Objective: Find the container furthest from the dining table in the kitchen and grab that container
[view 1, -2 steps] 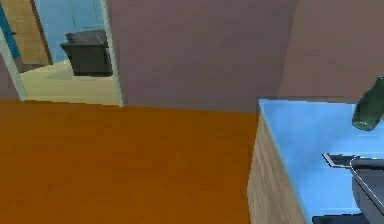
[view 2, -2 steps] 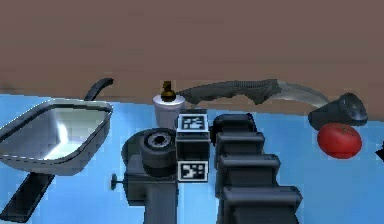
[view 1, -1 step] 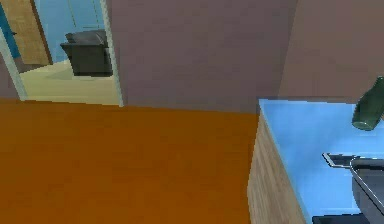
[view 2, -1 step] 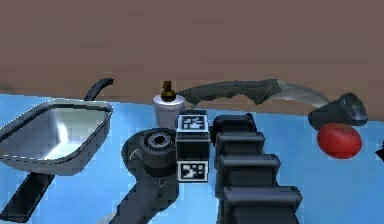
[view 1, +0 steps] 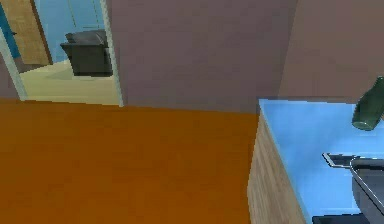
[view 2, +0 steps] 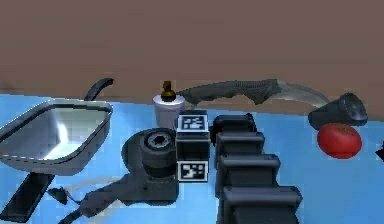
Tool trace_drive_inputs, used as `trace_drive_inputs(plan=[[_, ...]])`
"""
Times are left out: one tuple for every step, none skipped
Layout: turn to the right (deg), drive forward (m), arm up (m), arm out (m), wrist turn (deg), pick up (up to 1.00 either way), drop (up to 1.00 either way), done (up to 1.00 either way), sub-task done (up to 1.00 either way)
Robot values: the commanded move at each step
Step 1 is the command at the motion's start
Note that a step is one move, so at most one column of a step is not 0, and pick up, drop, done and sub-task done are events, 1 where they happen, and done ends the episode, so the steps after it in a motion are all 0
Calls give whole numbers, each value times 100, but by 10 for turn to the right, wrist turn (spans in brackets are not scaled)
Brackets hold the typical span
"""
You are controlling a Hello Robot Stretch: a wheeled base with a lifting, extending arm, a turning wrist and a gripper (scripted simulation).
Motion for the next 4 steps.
trace_drive_inputs(plan=[[0, 0, 0, 0, 450, 0, 0, 0, 0], [0, 0, 0, 0, 270, 0, 0, 0, 0], [0, 0, -12, 0, 0, 0, 0, 0, 0], [0, 0, 0, 0, 0, 100, 0, 0, 0]])
